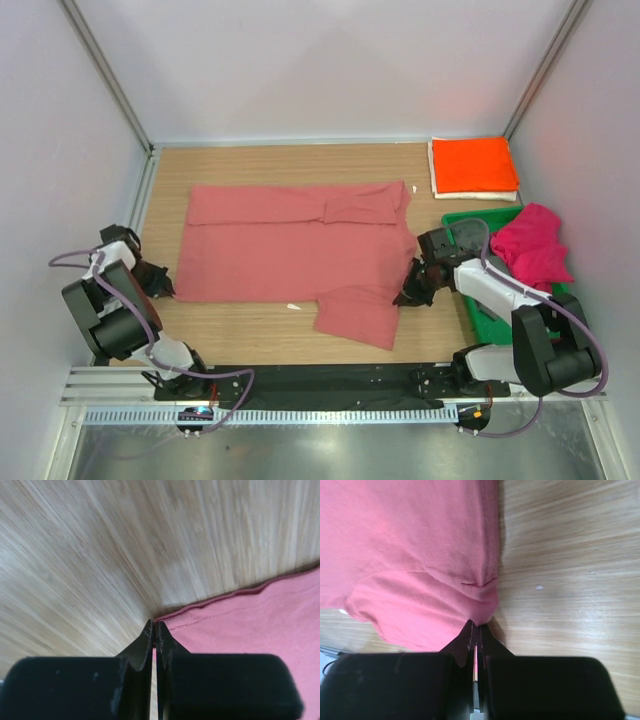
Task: Fold and stack the t-shirts
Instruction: Fold the tshirt
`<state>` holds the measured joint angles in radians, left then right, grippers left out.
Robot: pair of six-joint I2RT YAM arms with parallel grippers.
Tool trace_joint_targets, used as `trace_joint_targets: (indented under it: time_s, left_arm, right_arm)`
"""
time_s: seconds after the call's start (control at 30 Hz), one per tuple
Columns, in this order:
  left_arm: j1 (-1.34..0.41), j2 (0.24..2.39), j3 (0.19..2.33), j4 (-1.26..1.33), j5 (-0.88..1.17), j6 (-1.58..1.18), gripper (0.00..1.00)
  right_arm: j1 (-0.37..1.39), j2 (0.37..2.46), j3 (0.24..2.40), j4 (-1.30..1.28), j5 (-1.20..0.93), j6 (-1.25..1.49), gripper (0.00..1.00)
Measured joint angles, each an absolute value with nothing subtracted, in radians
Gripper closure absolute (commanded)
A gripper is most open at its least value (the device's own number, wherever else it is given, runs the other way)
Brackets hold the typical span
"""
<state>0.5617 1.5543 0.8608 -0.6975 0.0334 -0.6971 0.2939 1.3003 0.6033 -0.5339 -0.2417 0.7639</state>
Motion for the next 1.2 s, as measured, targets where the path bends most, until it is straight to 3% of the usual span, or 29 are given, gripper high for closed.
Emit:
trace_joint_targets:
  time_s: [0.3, 0.67, 1.2]
  left_arm:
    - [0.408, 1.569, 1.084, -0.804, -0.05, -0.673, 1.0]
    - [0.346, 1.792, 1.347, -0.827, -0.053, -0.675, 1.0]
    - [0.276, 1.979, 1.544, -0.852, -0.069, -0.681, 1.0]
  right_arm:
    - [0.136, 1.477, 0.955, -0.662, -0.279, 0.656, 0.99]
    - [0.09, 1.79, 1.263, -0.693, -0.36, 0.581, 0.99]
    - [0.056, 1.954, 1.443, -0.722, -0.408, 0.583, 0.99]
